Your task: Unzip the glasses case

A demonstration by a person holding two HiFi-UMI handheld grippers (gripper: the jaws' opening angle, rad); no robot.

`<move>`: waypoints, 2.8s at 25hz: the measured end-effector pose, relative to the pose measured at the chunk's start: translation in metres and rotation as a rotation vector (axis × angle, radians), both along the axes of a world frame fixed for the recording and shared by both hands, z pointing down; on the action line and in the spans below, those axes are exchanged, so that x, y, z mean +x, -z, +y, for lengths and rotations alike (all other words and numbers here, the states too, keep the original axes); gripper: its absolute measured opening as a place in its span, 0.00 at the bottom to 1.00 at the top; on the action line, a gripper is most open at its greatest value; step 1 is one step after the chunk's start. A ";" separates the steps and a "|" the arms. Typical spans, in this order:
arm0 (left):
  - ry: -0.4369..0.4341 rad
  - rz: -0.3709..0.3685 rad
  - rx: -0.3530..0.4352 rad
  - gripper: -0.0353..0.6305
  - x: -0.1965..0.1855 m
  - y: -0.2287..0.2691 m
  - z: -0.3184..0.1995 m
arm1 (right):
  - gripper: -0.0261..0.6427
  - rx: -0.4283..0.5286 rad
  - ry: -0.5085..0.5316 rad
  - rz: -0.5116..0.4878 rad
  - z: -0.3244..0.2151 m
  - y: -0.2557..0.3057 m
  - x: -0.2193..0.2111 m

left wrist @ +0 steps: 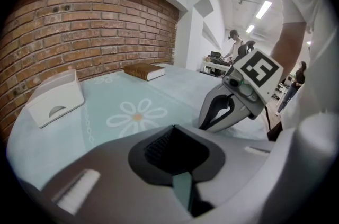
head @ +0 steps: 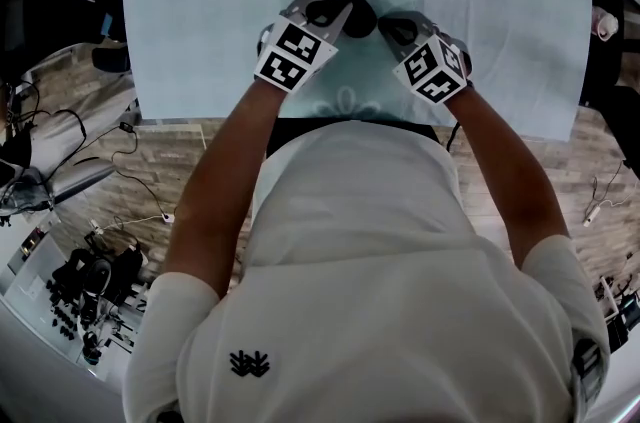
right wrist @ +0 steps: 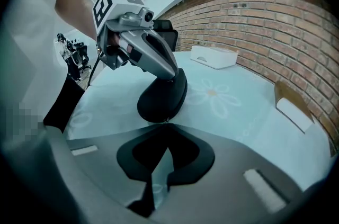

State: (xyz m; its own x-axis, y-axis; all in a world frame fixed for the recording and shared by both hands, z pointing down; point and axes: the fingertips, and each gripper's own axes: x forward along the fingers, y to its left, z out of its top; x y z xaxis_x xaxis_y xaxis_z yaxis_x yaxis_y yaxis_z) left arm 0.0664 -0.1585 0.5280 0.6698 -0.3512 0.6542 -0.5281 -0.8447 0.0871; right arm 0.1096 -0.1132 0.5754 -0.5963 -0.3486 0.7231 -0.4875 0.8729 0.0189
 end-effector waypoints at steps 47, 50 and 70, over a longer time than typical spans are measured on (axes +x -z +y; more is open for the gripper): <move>0.026 0.129 -0.032 0.14 0.000 -0.001 0.000 | 0.04 0.001 0.364 0.102 -0.044 -0.005 -0.016; 0.025 0.141 -0.033 0.14 -0.002 -0.001 -0.001 | 0.04 0.006 0.384 0.113 -0.048 -0.005 -0.020; 0.037 0.205 -0.041 0.14 -0.001 0.000 -0.001 | 0.04 0.012 0.472 0.150 -0.065 -0.006 -0.034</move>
State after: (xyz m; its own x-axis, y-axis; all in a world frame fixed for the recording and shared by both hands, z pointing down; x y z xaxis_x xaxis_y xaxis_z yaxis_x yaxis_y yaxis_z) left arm 0.0651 -0.1598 0.5282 0.7776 -0.3538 0.5197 -0.5261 -0.8189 0.2296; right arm 0.0758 -0.1782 0.5809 -0.5806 -0.0746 0.8107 -0.0305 0.9971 0.0699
